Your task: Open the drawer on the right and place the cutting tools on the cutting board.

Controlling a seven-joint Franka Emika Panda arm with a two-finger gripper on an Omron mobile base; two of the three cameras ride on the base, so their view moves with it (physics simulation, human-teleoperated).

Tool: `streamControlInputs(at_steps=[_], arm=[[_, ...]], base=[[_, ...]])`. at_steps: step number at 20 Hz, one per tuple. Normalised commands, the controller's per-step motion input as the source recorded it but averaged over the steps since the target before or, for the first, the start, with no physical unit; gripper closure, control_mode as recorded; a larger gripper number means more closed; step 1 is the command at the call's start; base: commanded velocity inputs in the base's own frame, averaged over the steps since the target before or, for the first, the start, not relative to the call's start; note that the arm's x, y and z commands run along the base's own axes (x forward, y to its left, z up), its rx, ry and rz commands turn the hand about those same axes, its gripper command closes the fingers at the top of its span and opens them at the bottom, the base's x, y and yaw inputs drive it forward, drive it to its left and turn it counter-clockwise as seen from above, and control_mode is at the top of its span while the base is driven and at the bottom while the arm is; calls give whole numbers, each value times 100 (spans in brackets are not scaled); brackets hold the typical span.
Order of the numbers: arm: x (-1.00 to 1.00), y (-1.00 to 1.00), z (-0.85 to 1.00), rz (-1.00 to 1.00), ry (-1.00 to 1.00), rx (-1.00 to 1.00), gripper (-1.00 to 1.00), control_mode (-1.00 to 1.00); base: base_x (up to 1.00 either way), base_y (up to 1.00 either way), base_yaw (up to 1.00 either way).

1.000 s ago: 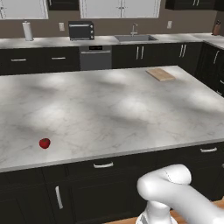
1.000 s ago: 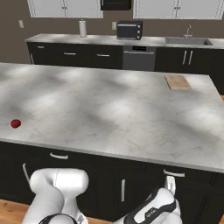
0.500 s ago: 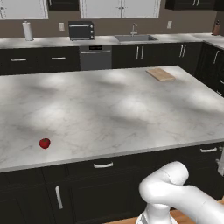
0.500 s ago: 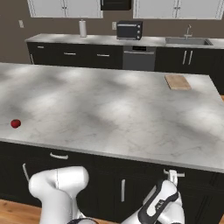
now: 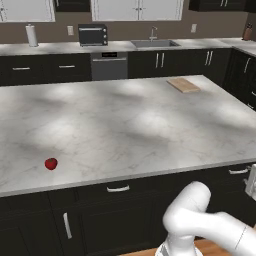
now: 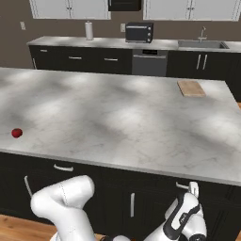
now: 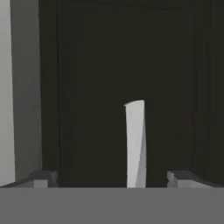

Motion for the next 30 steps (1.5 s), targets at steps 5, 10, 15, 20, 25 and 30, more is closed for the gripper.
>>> streamControlInputs(at_steps=[5,10,15,20,25,30], arm=[[44,-32,-56,3,-7,2,-100,-100],[58,-22,-40,1,-5,4,-100,-100],[60,-11,-20,0,0,3,-100,-100],[27,0,-13,0,0,0,100,-100],[0,0,0,0,0,0,100,-100],[0,0,0,0,0,0,100,-100]], base=[[0,0,0],[0,0,0],[0,0,0],[0,0,0],[0,0,0],[0,0,0]])
